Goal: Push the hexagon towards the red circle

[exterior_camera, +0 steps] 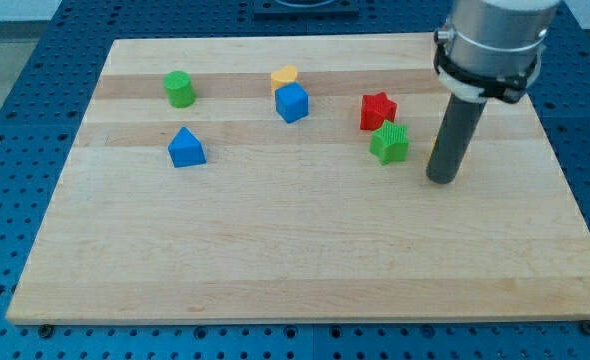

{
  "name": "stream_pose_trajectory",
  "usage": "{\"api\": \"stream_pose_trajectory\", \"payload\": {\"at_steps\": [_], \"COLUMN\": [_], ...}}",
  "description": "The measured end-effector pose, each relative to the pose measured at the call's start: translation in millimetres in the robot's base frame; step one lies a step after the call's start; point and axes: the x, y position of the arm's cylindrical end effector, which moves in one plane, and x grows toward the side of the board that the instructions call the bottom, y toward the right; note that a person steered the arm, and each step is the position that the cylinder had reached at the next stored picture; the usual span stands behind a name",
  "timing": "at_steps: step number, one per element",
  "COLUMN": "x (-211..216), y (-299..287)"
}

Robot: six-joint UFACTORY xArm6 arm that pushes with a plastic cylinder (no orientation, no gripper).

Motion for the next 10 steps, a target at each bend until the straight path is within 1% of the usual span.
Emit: {"api": "stream_pose_trajectory", "payload": {"at_steps": [1, 2, 4, 5, 6, 7, 9, 10], "x": [-27.5, -36.5, -38.9, -51.2, -83.4, -105.9, -108.9, -123.8], "y": [6.5, 22.9, 55.0, 59.6, 56.8, 44.9, -15.0, -20.1]}}
